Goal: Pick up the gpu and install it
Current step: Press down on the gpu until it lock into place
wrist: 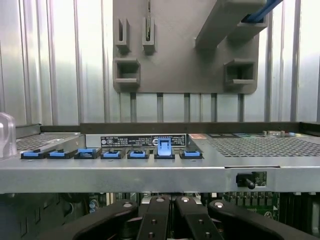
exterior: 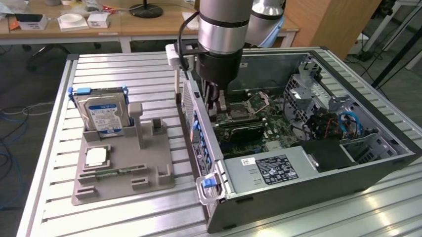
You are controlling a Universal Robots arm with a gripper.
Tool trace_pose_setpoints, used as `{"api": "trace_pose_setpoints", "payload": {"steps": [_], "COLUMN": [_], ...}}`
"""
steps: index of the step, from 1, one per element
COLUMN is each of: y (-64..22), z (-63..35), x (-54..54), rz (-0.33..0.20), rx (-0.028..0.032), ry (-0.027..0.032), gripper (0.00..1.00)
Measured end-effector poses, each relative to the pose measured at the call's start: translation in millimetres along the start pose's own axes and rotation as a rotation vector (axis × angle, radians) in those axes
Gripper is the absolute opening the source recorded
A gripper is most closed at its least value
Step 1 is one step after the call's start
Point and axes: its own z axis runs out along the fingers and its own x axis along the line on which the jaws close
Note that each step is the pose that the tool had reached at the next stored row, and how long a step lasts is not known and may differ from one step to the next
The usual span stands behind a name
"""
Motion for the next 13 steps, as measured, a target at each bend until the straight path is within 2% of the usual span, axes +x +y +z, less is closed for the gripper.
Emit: {"api": "trace_pose_setpoints", "payload": {"steps": [10, 11, 13], "y": [0.0, -0.4, -0.1], "z": [11.8, 14.3, 15.7], "x": [0.6, 0.4, 0.6], "rz": [0.000, -0.001, 0.000], "rx": [-0.0014, 0.0013, 0.0022], "ry": [0.0087, 0.0055, 0.0041], "gripper": [0.11, 0.11, 0.11]}}
